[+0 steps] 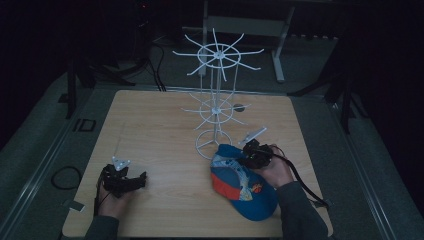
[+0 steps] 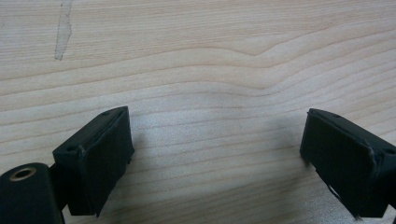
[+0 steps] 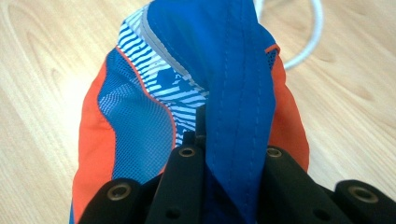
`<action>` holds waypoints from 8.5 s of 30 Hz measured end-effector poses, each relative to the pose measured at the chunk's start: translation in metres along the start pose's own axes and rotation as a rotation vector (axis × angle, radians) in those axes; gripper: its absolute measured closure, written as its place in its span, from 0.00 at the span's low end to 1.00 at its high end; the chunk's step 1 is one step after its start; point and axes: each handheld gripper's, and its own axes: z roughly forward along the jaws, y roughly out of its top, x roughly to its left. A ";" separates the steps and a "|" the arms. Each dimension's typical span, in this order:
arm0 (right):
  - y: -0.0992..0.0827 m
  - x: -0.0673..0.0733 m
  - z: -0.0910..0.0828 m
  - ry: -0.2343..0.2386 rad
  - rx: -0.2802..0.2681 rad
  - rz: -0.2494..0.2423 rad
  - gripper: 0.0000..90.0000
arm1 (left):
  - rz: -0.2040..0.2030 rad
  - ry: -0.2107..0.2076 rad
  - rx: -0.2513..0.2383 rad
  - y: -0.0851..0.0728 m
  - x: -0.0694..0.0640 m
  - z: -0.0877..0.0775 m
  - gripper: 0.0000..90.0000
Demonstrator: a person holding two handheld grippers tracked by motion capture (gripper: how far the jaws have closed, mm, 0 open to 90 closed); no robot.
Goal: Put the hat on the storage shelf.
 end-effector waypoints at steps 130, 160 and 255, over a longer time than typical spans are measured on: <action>0.009 -0.117 -0.212 -0.016 -0.657 0.089 0.96 | -0.001 -0.001 -0.003 0.000 -0.001 0.001 0.11; 0.008 -0.111 -0.231 0.084 -0.794 0.078 0.96 | 0.000 -0.001 -0.001 0.001 -0.001 0.001 0.11; 0.036 -0.094 -0.227 0.235 -0.890 0.031 0.95 | 0.008 -0.005 0.001 0.001 -0.002 0.001 0.11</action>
